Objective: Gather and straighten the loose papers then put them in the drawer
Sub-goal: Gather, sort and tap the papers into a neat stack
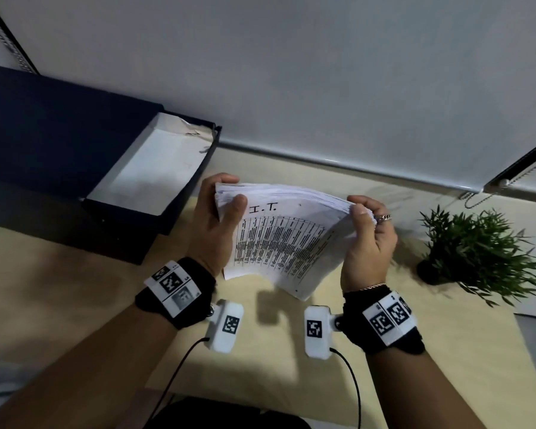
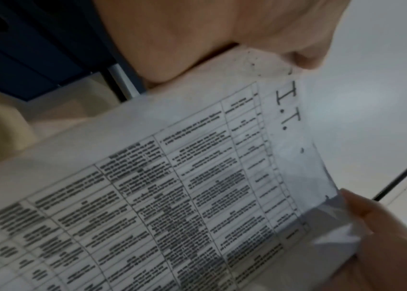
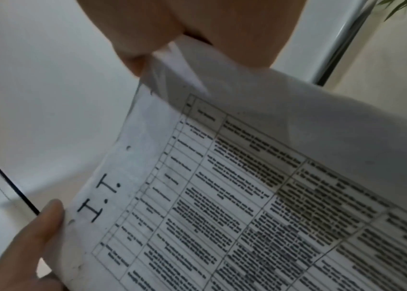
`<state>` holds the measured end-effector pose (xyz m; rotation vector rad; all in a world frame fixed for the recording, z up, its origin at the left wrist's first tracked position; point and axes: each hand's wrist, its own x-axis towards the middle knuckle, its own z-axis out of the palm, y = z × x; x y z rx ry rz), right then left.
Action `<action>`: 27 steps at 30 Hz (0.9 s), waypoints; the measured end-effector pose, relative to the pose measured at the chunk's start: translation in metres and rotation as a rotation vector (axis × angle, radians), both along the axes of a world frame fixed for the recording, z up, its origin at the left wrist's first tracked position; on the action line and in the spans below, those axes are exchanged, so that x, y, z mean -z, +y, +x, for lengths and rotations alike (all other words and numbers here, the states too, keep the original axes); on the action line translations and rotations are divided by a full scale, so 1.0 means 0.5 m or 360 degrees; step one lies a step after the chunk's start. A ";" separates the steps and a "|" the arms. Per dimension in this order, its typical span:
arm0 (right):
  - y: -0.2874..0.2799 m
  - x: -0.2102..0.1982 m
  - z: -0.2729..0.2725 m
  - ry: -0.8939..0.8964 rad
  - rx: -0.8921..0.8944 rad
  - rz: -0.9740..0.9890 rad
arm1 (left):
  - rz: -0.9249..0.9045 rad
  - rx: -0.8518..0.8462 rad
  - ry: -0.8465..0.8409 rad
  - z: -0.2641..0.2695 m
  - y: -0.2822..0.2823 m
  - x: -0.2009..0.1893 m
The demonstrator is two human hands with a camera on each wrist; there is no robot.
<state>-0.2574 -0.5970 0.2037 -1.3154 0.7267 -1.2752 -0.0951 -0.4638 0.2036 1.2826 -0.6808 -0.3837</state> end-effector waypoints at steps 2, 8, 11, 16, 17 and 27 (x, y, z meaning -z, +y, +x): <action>0.001 0.002 0.006 0.0007 0.0019 -0.0019 | -0.0027 -0.0101 0.0021 0.001 -0.006 -0.006; 0.007 0.039 -0.010 0.0168 -0.0267 0.0049 | 0.0008 -0.0043 -0.0062 0.025 -0.005 -0.009; -0.002 0.056 -0.010 0.0222 -0.0278 0.0161 | 0.0224 0.0012 -0.0198 0.027 -0.004 -0.002; -0.005 0.077 0.000 0.0242 -0.0240 0.0240 | 0.0416 -0.0059 -0.0380 0.011 -0.013 -0.011; -0.003 0.077 0.002 0.0224 -0.0247 0.0241 | 0.0431 -0.0072 -0.0386 0.011 -0.012 -0.013; -0.034 -0.033 0.026 0.0724 -0.0366 -0.0570 | 0.0839 0.0002 -0.1733 0.049 -0.060 -0.142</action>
